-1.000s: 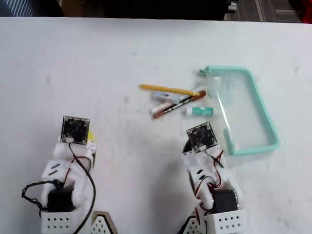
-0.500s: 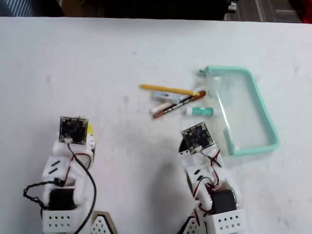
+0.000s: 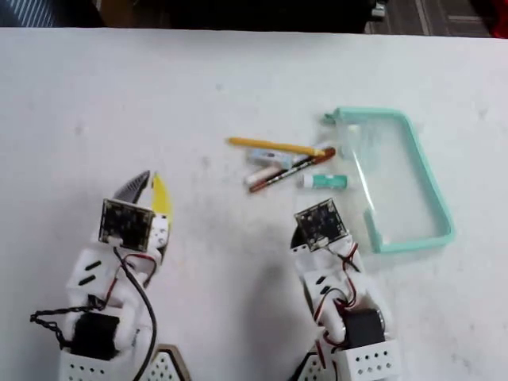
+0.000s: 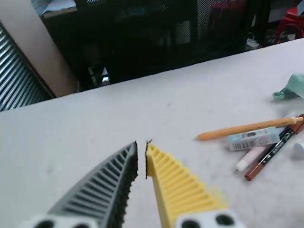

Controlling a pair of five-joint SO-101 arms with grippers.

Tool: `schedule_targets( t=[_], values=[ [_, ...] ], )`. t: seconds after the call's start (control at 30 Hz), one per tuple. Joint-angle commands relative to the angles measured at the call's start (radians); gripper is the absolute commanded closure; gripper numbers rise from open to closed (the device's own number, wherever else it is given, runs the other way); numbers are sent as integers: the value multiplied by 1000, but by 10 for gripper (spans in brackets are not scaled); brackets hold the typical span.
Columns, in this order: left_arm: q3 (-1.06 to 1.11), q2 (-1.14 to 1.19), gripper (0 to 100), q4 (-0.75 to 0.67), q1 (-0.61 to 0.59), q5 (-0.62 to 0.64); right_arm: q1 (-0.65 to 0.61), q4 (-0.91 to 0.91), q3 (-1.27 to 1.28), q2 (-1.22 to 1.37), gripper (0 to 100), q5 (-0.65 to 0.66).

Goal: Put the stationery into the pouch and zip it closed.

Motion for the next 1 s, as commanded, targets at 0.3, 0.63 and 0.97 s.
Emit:
schedule_targets(
  t=[0.3, 0.63, 0.97],
  values=[
    [206, 1, 936, -203, 51, -252, -7, 13, 9, 2, 977, 0],
    [206, 1, 936, -189, 51, -264, -7, 94, 9, 1, 978, -6],
    [206, 1, 936, -189, 53, -161, -122, 131, 9, -5, 978, 0]
  ],
)
